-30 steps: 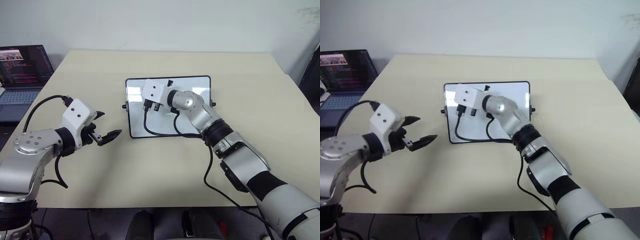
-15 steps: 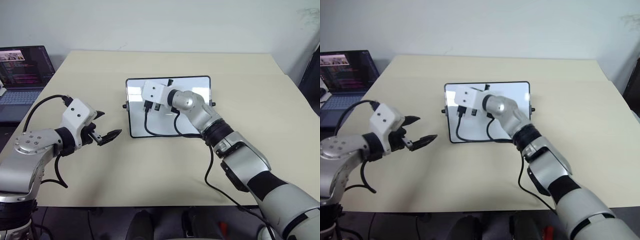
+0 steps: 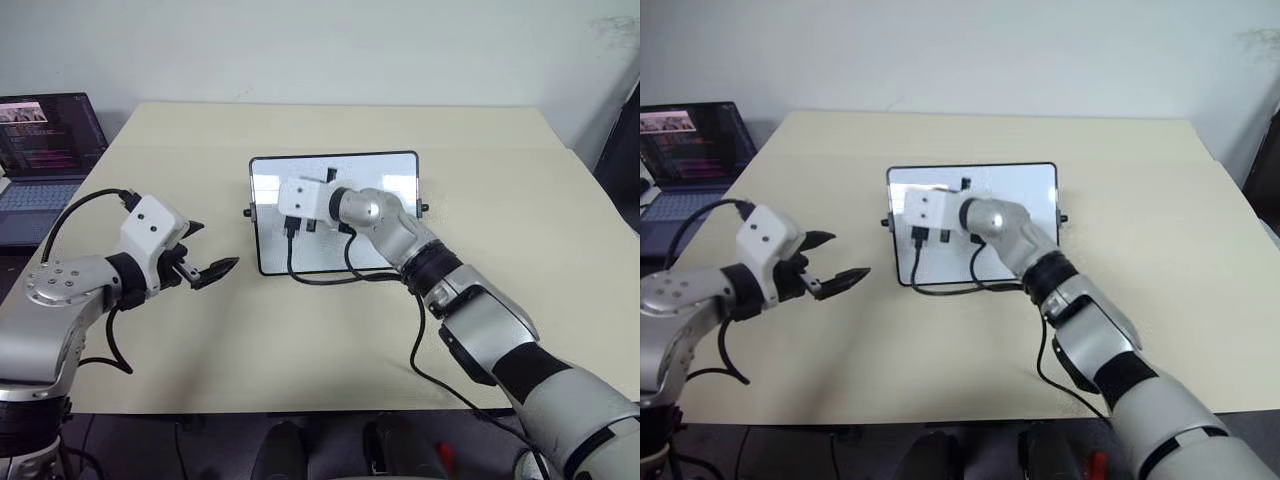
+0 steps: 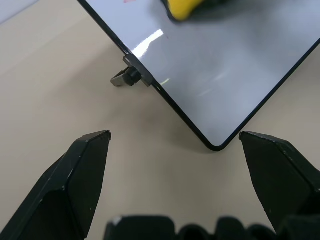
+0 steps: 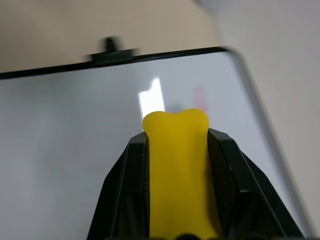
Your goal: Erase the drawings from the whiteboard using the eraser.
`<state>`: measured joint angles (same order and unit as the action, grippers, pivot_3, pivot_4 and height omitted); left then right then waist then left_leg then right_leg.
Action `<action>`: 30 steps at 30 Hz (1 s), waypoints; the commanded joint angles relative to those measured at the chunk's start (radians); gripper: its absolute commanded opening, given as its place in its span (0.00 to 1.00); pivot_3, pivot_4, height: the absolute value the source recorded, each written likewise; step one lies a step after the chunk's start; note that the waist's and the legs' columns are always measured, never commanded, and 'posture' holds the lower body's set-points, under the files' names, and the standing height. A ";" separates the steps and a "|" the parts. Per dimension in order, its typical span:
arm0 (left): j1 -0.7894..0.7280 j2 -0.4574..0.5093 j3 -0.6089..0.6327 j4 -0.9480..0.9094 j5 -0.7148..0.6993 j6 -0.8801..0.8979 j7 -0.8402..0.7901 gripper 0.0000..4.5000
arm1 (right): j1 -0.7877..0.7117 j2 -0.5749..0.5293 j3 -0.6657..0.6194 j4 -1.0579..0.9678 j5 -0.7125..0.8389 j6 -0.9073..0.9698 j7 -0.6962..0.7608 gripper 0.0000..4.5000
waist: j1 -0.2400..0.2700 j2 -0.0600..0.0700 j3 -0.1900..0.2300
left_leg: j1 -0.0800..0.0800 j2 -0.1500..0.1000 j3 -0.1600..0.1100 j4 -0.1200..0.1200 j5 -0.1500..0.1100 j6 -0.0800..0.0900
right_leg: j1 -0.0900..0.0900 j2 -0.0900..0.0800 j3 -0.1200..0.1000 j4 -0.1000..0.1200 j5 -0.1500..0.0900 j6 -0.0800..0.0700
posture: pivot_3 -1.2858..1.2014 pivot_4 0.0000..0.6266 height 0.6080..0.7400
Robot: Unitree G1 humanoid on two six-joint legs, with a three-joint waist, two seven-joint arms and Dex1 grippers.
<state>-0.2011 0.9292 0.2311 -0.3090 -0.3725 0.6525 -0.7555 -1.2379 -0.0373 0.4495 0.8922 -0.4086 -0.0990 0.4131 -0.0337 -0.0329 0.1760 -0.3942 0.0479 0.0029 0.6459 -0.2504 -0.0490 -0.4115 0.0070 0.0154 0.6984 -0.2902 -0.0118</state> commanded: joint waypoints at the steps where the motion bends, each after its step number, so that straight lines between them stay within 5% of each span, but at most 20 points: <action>1: -0.025 0.025 0.034 -0.009 0.007 -0.008 -0.001 1.00 | -0.051 0.032 -0.033 0.019 0.019 -0.036 -0.036 0.27 | 0.000 0.000 0.000 | 0.000 0.000 0.000 0.000 0.000 0.000 | 0.000 0.000 0.000 -0.001 0.000 0.000 | 0.52 0.24 1.00; 10: -0.027 0.041 0.041 0.003 0.003 -0.008 -0.011 1.00 | -0.031 0.085 -0.003 0.074 0.030 0.025 0.179 0.27 | 0.000 0.000 0.000 | -0.008 0.001 0.001 -0.001 0.000 0.000 | -0.008 0.000 0.001 -0.002 -0.001 0.000 | 0.52 0.24 1.00; 17: -0.043 0.050 0.032 0.019 0.002 -0.012 -0.028 1.00 | -0.124 0.092 -0.058 0.137 0.030 -0.027 -0.053 0.27 | -0.001 0.000 0.000 | -0.007 0.001 0.001 -0.001 0.000 0.000 | -0.008 0.000 0.001 0.000 -0.001 -0.001 | 0.52 0.24 1.00; 25: -0.068 0.047 0.021 0.027 0.004 -0.014 -0.033 1.00 | -0.098 0.103 -0.032 0.180 0.047 0.011 0.143 0.27 | -0.001 0.000 0.000 | -0.007 0.001 0.003 -0.001 0.000 0.000 | -0.008 0.000 0.002 -0.001 -0.001 0.000 | 0.52 0.24 1.00; 30: -0.065 0.046 0.021 0.021 -0.001 -0.012 -0.036 1.00 | -0.134 0.115 -0.074 0.194 0.045 -0.017 -0.018 0.27 | -0.001 0.000 0.000 | -0.007 0.001 0.002 -0.001 0.000 0.000 | -0.008 0.000 0.001 0.000 -0.001 -0.001 | 0.52 0.24 1.00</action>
<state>-0.2512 0.9580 0.2331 -0.2686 -0.3731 0.6486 -0.7838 -1.3391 0.0727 0.4096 1.0922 -0.3691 -0.0993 0.4604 -0.0346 -0.0333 0.1760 -0.4013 0.0486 0.0046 0.6452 -0.2506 -0.0491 -0.4195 0.0068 0.0166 0.6988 -0.2910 -0.0124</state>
